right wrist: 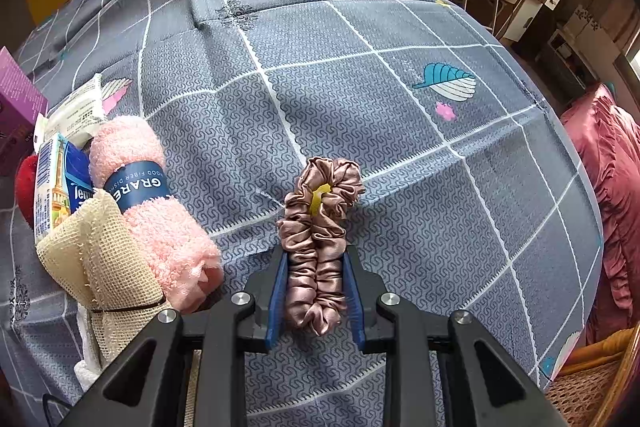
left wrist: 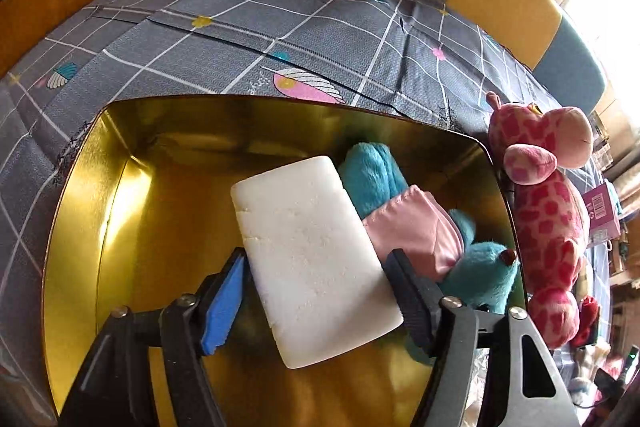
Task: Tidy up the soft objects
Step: 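Carry the white sponge block into the tray and release it with the left gripper, then carry the pink scrunchie with the right gripper into the tray and release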
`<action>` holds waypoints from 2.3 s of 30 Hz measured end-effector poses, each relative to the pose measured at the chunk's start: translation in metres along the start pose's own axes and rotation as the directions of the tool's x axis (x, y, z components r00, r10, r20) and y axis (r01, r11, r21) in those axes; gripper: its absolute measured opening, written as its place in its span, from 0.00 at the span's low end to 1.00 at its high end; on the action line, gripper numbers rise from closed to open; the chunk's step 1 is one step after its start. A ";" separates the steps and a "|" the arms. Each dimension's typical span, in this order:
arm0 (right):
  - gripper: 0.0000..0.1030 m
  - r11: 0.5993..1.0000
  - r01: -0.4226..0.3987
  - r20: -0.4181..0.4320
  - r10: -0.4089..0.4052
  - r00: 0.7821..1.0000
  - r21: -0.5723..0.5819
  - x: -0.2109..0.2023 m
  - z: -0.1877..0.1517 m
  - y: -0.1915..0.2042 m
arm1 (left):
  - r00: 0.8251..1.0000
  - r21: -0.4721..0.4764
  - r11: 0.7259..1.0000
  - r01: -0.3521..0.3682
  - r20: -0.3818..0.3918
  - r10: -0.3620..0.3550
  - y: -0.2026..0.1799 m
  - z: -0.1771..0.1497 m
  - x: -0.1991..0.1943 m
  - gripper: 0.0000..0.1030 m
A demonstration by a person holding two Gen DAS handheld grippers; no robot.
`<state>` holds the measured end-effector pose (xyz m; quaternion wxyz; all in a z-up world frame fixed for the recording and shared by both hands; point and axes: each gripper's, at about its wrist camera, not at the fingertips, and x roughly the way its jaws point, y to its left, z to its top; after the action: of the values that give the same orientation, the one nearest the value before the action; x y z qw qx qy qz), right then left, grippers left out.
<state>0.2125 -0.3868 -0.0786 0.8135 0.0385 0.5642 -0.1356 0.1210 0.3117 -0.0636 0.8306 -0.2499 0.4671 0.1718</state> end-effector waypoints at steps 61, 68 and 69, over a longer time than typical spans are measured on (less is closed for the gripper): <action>0.22 0.787 -0.348 0.225 0.512 0.829 -0.509 -0.169 -0.059 0.178 | 0.967 0.209 0.977 -0.041 0.253 -0.014 -0.044 -0.146 -0.127 0.90; 0.22 0.520 -0.504 -0.033 0.673 0.739 -0.690 -0.185 -0.128 0.306 | 0.953 0.118 0.990 -0.074 0.301 0.036 -0.006 -0.134 -0.142 0.90; 0.21 0.487 -0.515 -0.062 0.681 0.730 -0.706 -0.188 -0.138 0.323 | 0.950 0.103 0.991 -0.081 0.308 0.046 0.000 -0.133 -0.144 0.90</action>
<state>0.1113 -0.0140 0.0167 0.8210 -0.0832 0.4260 0.3709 -0.0435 0.2282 0.0023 0.8996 -0.1573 0.3503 0.2079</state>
